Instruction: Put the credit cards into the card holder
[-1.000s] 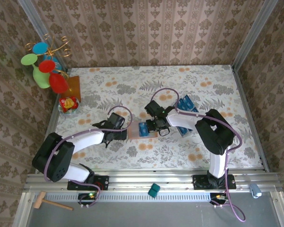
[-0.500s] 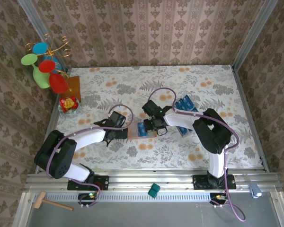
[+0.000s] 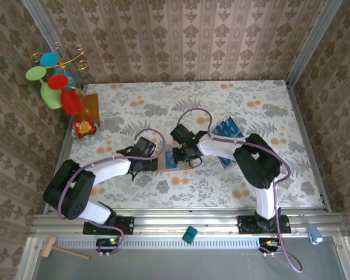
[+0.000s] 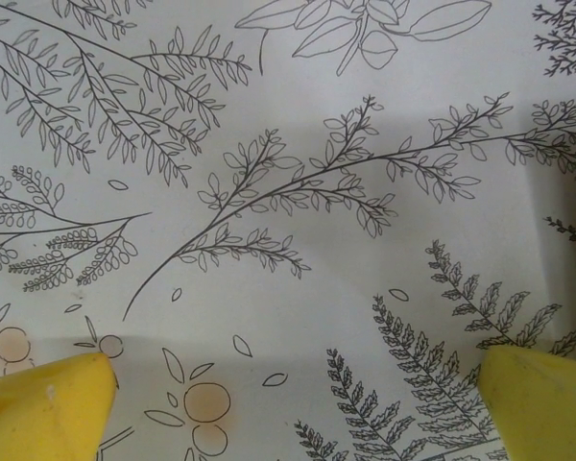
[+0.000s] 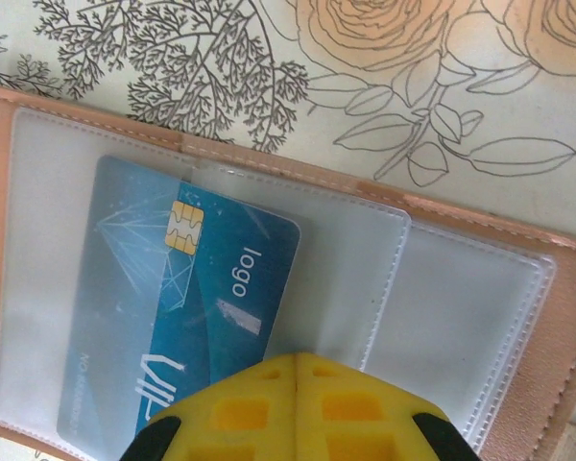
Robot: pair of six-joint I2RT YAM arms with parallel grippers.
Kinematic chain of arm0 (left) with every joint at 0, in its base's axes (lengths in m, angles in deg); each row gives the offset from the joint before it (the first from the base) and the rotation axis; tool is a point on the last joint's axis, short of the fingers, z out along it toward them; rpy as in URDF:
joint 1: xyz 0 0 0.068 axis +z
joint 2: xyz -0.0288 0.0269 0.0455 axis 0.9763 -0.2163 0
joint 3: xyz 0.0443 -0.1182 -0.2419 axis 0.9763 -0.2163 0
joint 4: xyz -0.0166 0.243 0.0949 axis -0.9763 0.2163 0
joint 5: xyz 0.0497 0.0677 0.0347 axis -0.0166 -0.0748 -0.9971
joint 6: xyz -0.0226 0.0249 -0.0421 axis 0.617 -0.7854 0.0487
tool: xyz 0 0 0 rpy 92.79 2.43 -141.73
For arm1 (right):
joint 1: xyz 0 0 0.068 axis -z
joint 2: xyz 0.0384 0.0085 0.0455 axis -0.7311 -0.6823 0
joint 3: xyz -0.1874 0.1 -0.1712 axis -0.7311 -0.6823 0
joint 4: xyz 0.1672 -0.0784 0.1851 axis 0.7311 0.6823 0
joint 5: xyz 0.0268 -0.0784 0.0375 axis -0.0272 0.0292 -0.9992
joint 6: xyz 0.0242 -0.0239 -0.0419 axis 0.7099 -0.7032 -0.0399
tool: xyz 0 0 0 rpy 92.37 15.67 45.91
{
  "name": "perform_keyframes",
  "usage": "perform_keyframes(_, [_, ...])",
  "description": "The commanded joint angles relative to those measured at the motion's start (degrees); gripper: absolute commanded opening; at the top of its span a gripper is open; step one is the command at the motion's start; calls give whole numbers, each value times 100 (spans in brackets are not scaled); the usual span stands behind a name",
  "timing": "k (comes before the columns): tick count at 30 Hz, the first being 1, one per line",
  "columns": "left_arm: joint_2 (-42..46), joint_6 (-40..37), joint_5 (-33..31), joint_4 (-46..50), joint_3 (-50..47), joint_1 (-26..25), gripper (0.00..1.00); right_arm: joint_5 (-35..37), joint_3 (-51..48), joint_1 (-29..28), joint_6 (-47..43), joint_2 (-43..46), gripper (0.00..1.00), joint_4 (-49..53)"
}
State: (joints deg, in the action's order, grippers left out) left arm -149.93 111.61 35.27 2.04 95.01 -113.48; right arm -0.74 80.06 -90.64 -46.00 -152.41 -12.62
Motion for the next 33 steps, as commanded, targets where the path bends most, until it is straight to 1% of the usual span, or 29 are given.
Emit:
perform_keyframes(1, [-205, 42, 115, -37, 53, -83, 100, -58, 221, -86, -45, -156, 3, 180])
perform_keyframes(11, [-230, 56, 95, -49, 56, -110, 100, -201, 288, -103, 34, -197, 3, 122])
perform_keyframes(18, [-177, 78, 23, -11, 55, -110, 100, 58, -99, -3, -26, 140, 3, 116])
perform_keyframes(25, [-203, 71, 29, -20, 70, -107, 100, 59, -482, 138, -2, 288, 3, 3])
perform_keyframes(33, [-66, 155, -163, 183, 137, -65, 100, 7, -462, 145, 6, 601, 3, 52])
